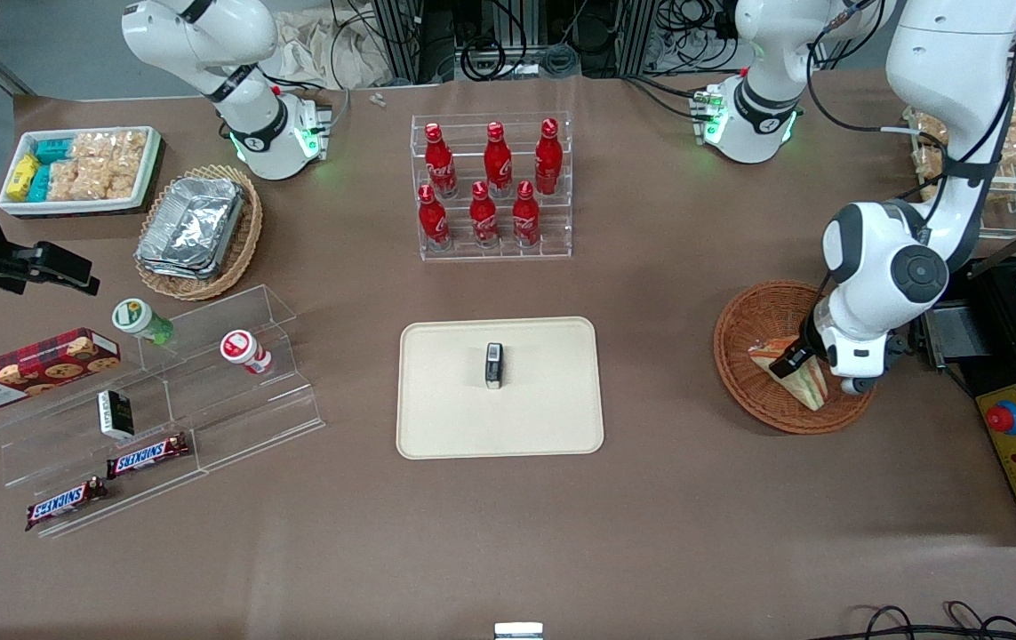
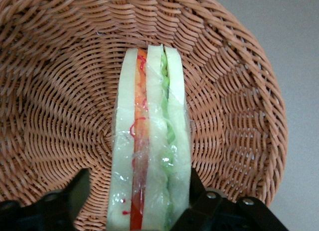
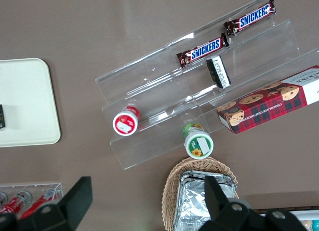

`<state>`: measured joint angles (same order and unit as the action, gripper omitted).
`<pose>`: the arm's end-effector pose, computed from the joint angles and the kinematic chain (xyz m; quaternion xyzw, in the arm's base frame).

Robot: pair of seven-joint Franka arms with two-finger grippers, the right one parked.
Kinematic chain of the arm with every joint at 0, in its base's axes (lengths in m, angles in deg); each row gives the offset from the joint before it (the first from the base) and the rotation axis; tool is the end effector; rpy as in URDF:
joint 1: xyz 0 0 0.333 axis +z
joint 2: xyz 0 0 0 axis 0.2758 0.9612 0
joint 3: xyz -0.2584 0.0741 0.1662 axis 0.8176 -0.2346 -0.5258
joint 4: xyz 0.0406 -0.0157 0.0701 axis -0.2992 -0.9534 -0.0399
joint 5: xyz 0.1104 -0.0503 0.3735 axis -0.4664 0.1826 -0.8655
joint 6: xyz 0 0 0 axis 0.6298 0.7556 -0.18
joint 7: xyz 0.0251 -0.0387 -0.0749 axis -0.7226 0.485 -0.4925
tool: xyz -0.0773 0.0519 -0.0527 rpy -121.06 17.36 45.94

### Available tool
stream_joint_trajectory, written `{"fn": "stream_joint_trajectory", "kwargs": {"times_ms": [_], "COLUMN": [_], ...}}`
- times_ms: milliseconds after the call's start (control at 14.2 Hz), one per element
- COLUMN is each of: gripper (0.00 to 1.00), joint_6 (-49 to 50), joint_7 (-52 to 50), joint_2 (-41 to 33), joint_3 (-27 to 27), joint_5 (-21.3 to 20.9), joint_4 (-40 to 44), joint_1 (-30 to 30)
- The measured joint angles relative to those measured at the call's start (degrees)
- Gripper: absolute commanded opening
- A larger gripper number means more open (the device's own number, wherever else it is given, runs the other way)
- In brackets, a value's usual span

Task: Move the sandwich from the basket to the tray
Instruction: 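Lift the sandwich up out of the basket with the left gripper, then carry the sandwich over to the cream tray and lower it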

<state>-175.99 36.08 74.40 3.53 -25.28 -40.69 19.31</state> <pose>0.5409 -0.0281 0.2392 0.9290 0.3697 -0.0113 0.0133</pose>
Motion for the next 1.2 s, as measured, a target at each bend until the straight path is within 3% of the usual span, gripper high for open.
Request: {"fn": "stream_joint_trajectory", "kwargs": {"times_ms": [70, 492, 844, 1195], "gripper": [0.00, 0.00, 0.00, 0.00], "joint_6": [-0.1, 2.9, 23.1, 46.0], "joint_7": [-0.4, -0.9, 0.9, 10.2], "joint_2": [0.0, -1.9, -6.8, -8.2], "joint_3": [0.0, 0.2, 0.2, 0.2], "joint_5": [0.0, 0.0, 0.0, 2.3], "joint_4": [0.1, 2.3, 14.3, 35.8], "joint_1": [0.0, -0.2, -0.9, -0.9]}}
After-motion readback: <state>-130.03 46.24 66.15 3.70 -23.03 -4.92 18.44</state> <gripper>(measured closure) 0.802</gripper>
